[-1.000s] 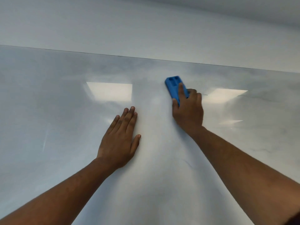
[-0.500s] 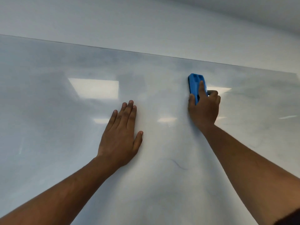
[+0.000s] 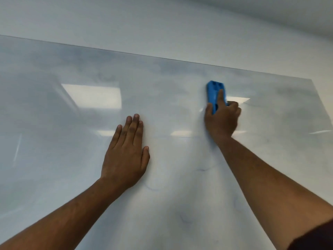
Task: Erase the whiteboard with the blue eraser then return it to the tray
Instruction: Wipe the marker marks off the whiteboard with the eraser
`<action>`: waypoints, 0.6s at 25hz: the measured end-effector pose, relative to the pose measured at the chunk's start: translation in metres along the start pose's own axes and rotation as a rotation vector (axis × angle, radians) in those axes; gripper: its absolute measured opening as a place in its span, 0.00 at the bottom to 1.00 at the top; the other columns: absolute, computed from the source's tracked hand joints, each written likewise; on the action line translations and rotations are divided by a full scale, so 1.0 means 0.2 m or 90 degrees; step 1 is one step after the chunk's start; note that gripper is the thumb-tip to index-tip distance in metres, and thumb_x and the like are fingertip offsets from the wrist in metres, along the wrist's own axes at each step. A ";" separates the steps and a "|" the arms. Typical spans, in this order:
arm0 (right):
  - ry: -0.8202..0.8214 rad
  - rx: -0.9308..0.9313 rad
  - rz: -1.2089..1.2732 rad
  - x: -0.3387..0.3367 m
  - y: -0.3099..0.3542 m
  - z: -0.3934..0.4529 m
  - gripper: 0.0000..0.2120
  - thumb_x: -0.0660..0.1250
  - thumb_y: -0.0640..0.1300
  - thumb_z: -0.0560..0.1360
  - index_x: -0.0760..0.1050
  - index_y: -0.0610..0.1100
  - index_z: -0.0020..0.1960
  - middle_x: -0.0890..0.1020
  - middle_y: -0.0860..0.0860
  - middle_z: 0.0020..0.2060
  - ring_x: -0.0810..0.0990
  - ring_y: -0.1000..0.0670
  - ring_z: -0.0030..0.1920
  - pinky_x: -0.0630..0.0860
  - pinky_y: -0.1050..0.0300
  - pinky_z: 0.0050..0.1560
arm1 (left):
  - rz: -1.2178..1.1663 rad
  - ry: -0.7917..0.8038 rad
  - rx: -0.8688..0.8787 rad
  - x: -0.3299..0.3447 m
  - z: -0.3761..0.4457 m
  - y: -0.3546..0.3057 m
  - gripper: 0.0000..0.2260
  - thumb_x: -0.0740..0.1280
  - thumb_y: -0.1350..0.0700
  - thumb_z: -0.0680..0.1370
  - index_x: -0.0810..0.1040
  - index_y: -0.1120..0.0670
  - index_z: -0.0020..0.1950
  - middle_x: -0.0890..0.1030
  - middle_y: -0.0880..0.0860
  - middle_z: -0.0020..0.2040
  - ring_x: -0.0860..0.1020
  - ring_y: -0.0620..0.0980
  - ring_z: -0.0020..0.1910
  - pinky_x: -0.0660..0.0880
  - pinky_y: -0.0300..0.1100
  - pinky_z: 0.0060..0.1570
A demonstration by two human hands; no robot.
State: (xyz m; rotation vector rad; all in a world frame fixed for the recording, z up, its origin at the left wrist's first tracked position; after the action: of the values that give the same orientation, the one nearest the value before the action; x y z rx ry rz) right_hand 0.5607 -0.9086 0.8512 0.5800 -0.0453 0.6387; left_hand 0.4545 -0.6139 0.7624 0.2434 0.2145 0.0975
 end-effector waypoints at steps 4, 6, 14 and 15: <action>0.002 -0.047 0.019 0.00 -0.04 0.01 0.31 0.61 0.55 0.83 0.57 0.53 0.83 0.70 0.39 0.63 0.70 0.39 0.63 0.77 0.46 0.58 | -0.023 0.018 -0.022 0.11 0.07 -0.27 0.35 0.49 0.45 0.84 0.46 0.59 0.87 0.43 0.56 0.88 0.41 0.52 0.87 0.40 0.48 0.85; 0.053 -0.346 0.004 0.02 0.11 -0.14 0.31 0.61 0.56 0.83 0.58 0.51 0.83 0.73 0.40 0.62 0.72 0.41 0.60 0.77 0.51 0.50 | -0.023 0.035 -0.001 0.17 0.13 -0.43 0.36 0.47 0.42 0.83 0.42 0.56 0.87 0.40 0.53 0.88 0.39 0.50 0.87 0.38 0.47 0.85; 0.027 0.104 -0.041 -0.18 -0.90 0.41 0.30 0.59 0.55 0.84 0.55 0.54 0.83 0.69 0.39 0.66 0.68 0.37 0.65 0.76 0.41 0.62 | -0.018 -0.017 -0.024 0.28 0.25 -0.83 0.33 0.53 0.48 0.83 0.55 0.62 0.86 0.53 0.59 0.87 0.51 0.56 0.87 0.49 0.52 0.85; 0.019 0.079 -0.024 -0.17 -0.84 0.41 0.31 0.61 0.55 0.83 0.56 0.53 0.83 0.69 0.39 0.65 0.68 0.36 0.65 0.76 0.42 0.61 | -0.015 -0.021 -0.025 0.29 0.27 -0.86 0.33 0.54 0.49 0.83 0.55 0.63 0.86 0.54 0.59 0.87 0.52 0.56 0.87 0.50 0.52 0.85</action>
State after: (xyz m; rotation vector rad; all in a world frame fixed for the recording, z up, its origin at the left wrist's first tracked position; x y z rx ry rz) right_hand 0.6400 -1.0795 0.8293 0.6889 0.0325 0.6166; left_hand 0.5343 -0.7854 0.7600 0.2038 0.1823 0.0747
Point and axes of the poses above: each hand's wrist, its own z-axis towards the middle knuckle, its own x-axis out of the palm, y = z × x, the point moved 10 cm from there along z, towards the middle knuckle
